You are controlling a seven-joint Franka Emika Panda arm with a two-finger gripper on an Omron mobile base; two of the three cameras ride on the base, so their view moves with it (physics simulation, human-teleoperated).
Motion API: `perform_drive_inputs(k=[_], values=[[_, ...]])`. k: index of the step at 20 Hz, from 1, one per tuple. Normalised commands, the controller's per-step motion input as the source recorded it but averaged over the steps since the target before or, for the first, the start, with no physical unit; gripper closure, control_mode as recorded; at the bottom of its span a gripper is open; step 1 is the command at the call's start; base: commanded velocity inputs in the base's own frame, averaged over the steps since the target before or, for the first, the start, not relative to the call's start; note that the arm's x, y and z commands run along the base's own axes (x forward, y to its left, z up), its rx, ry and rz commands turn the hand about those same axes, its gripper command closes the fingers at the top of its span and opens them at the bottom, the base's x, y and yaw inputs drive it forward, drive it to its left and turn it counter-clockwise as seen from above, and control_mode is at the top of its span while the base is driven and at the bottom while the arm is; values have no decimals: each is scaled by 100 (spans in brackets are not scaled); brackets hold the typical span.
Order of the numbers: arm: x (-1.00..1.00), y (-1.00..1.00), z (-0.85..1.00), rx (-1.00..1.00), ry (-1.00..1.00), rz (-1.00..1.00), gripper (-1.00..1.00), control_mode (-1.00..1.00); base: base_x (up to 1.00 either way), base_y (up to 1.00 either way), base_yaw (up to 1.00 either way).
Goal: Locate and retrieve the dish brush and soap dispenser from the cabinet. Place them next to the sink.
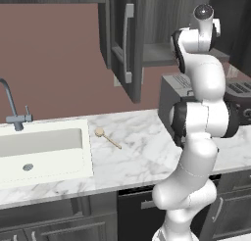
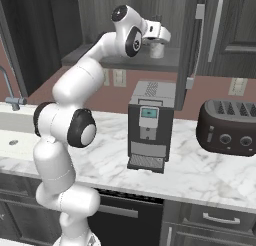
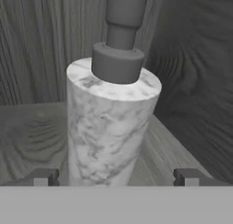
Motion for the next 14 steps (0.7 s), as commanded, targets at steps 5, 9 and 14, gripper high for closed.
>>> perform_drive_inputs(k=[5,9,14], values=[[28,-9,0,0,0,0,-100,-100,0,0,0],[14,-1,0,0,-3,0,-100,-100,0,0,0],[13,0,0,0,-8,0,-100,-100,0,0,0]])
